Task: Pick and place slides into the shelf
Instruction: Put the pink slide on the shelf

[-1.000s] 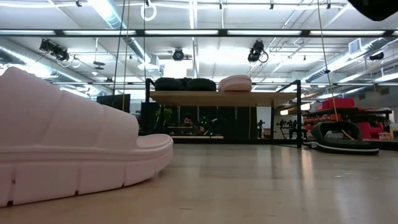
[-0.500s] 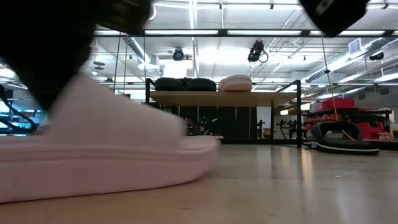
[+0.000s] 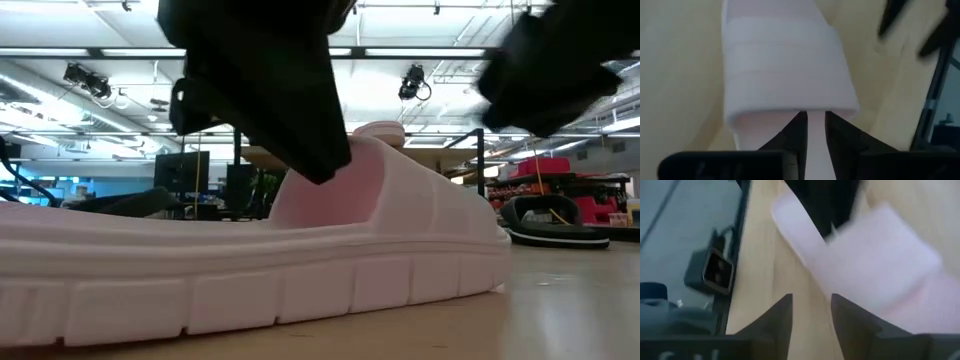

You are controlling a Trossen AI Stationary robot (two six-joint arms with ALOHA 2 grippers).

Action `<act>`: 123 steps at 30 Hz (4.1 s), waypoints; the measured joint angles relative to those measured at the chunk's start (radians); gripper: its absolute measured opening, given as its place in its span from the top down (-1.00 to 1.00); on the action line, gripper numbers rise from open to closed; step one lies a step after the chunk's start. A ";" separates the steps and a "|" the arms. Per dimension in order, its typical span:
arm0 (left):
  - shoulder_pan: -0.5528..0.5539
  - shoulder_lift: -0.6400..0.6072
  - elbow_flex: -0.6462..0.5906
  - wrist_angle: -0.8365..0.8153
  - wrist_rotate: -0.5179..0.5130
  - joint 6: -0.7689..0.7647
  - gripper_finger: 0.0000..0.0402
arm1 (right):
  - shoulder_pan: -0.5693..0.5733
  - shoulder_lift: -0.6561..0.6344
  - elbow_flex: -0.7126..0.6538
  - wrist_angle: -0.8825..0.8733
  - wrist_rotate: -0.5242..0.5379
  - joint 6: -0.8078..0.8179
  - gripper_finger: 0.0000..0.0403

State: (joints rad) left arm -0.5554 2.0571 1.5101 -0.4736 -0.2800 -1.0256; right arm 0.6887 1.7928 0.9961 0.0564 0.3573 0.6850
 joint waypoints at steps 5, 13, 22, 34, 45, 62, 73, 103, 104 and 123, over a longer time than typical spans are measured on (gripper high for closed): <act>-0.027 0.000 0.000 0.026 0.006 -0.003 0.67 | 0.052 -0.015 0.000 -0.111 0.002 0.149 0.20; -0.017 0.000 0.000 0.211 -0.020 0.050 0.74 | 0.031 0.001 0.000 -0.087 0.008 0.145 0.22; 0.022 0.000 0.000 0.223 -0.023 0.095 0.75 | -0.034 0.001 -0.001 -0.082 -0.121 0.143 0.24; 0.015 -0.001 0.155 0.169 -0.022 0.259 0.78 | -0.041 0.009 -0.002 -0.075 -0.170 0.073 0.44; -0.047 -0.002 0.611 -0.305 -0.118 0.524 0.96 | -0.040 0.141 -0.006 0.007 -0.169 0.072 0.96; -0.116 -0.003 0.823 -0.478 -0.262 0.670 0.90 | -0.213 0.137 -0.005 -0.046 -0.156 -0.065 0.99; -0.121 -0.003 0.822 -0.522 -0.307 0.599 0.97 | -0.370 0.078 -0.007 -0.079 -0.164 -0.192 0.99; -0.155 -0.002 0.822 -0.557 -0.349 0.567 0.82 | -0.183 -0.013 0.001 0.050 0.017 -0.763 0.43; -0.147 -0.002 0.822 -0.558 -0.349 0.569 0.81 | -0.193 -0.013 0.001 0.049 0.006 -0.761 0.39; -0.069 -0.002 0.822 -0.580 -0.349 0.674 0.87 | -0.290 0.063 0.001 0.181 -0.079 -0.808 0.01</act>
State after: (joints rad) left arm -0.6247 2.0552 2.3318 -1.0537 -0.6289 -0.3511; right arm 0.3991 1.8561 0.9966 0.2379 0.2783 -0.1234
